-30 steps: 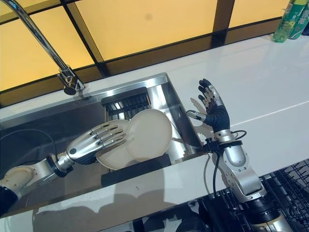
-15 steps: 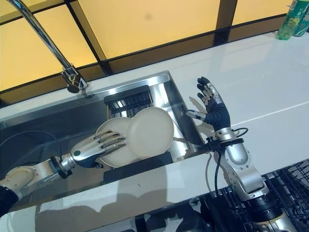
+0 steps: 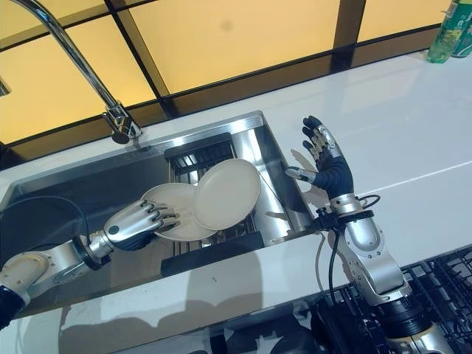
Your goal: Pick up plates and place into dishwasher.
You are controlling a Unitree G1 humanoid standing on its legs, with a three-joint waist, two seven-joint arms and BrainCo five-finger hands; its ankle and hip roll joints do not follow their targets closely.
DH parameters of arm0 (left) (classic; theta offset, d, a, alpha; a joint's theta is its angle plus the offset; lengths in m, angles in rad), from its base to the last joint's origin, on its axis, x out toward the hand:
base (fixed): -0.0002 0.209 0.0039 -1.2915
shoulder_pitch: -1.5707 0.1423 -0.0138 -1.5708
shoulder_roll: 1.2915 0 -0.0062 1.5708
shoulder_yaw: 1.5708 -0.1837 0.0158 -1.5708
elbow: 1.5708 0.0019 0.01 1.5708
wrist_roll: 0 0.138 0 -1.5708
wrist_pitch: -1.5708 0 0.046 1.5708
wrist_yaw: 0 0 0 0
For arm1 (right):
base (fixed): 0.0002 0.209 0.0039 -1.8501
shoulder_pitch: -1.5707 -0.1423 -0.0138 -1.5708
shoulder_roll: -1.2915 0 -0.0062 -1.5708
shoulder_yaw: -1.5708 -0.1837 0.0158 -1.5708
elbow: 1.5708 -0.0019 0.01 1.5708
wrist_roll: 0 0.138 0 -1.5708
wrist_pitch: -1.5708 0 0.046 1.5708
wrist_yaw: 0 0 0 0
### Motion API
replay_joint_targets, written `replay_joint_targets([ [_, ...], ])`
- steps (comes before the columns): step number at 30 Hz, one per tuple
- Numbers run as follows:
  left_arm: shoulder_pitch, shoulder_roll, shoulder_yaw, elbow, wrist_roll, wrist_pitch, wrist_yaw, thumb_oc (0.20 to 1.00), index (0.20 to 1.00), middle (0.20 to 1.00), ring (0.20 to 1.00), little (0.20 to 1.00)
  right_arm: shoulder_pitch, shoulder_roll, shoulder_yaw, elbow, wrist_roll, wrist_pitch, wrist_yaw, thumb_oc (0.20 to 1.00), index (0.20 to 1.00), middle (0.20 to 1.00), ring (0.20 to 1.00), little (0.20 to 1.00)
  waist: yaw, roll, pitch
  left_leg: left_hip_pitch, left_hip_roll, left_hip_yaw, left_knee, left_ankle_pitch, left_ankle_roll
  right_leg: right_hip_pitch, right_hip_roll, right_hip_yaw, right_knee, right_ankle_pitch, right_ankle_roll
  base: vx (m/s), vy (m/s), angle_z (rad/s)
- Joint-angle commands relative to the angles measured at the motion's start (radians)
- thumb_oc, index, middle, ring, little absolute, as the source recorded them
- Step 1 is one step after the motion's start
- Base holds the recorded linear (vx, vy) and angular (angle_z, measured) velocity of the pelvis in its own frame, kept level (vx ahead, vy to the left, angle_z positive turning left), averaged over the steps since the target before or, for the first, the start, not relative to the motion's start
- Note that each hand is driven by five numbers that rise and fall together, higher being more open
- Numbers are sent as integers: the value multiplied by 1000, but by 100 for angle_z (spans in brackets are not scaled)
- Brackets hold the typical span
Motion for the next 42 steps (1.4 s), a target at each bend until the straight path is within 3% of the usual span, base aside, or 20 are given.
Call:
replay_joint_targets([
  [1,29,92,102,52,-1,7,8,200,200,200,200,200,64,1,10,138,-5,-68,-1,1000,1000,1000,1000,1000,73,21,-50,7,-54,-13,140,-208,52,-140,-1,11,133,-7,-27,1,-30,5],
  [8,38,115,114,49,19,-15,7,200,200,200,200,200,75,4,14,139,0,-72,-12,1000,1000,1000,1000,1000,77,22,-59,11,-49,-16,140,-209,51,-133,0,6,131,-8,-26,0,-22,2],
  [15,40,170,107,38,19,-69,-55,200,200,200,200,200,76,-8,11,143,13,-76,-19,1000,1000,1000,1000,1000,81,29,-61,10,-48,-21,142,-209,50,-127,1,1,127,-7,-25,0,0,0],
  [21,109,206,152,18,-15,-69,-107,200,200,200,200,200,88,-19,4,141,28,-85,-34,1000,1000,1000,1000,1000,96,35,-62,2,-48,-30,150,-209,51,-125,-3,-10,128,-6,-22,-10,-16,1],
  [42,104,293,205,106,-1,-72,-86,200,200,200,200,200,64,-9,40,166,33,-108,-63,1000,1000,1000,1000,1000,134,58,-86,-17,-50,-57,161,-204,44,-106,-6,-50,121,-12,-29,-8,-13,2],
])
